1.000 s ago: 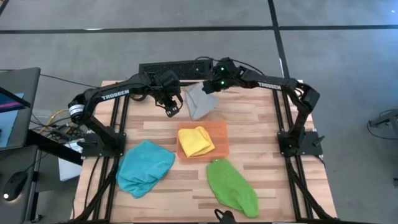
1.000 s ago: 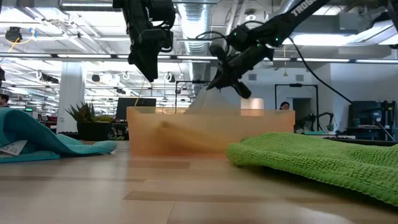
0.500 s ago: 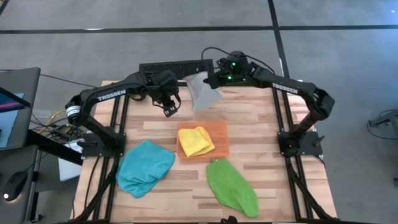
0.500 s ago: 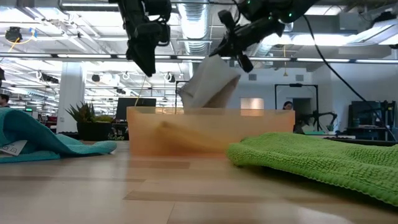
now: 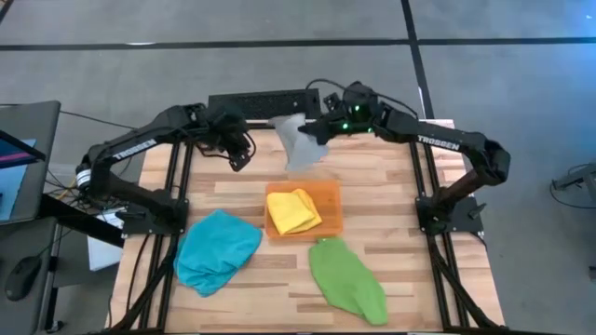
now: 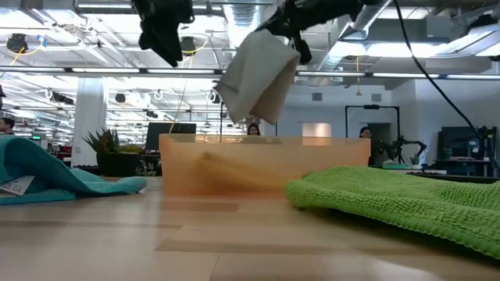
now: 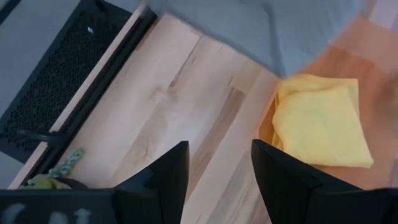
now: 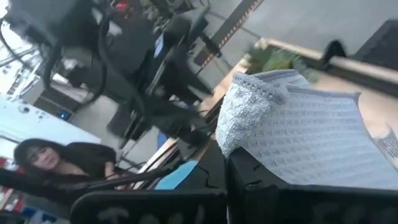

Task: Sort microfiber towel by color & place in baskets
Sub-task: Stack the gray towel on top of the yellow towel into the orange bin

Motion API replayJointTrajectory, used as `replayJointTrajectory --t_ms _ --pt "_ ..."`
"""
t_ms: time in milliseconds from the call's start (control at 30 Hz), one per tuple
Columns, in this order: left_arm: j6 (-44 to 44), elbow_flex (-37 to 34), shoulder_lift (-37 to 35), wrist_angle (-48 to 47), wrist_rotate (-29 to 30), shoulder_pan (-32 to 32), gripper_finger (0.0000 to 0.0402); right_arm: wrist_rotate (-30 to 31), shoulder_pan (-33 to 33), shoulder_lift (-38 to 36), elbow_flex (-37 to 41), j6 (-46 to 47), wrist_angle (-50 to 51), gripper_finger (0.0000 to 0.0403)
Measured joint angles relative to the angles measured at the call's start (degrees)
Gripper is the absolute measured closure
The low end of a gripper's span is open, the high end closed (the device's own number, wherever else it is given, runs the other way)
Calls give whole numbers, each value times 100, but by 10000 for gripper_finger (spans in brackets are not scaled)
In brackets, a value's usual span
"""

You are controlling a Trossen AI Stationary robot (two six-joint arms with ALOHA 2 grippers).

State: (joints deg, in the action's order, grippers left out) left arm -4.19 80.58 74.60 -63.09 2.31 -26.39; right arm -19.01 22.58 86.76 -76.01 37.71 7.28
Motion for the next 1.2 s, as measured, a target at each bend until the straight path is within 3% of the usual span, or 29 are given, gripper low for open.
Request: replayJointTrajectory --t_ms 200,400,667,800,967,1200 --pt "31 0 -335 -103 -107 51 235 716 -924 206 2 535 -10 400" --pt "251 0 -633 -109 -381 368 235 1570 -1810 291 2 1114 -680 400" --pt "308 0 -832 -175 -352 847 235 2750 -2469 417 -11 1355 -709 402" --pt "321 2 -831 -213 -438 1133 235 2791 -2576 852 25 1620 -793 402" --pt "560 2 -831 -261 -1070 1431 235 2557 -2607 1253 11 1848 -1548 401" --pt "519 2 -831 -300 -1080 1606 235 2359 -2580 1418 -7 1937 -2251 401"
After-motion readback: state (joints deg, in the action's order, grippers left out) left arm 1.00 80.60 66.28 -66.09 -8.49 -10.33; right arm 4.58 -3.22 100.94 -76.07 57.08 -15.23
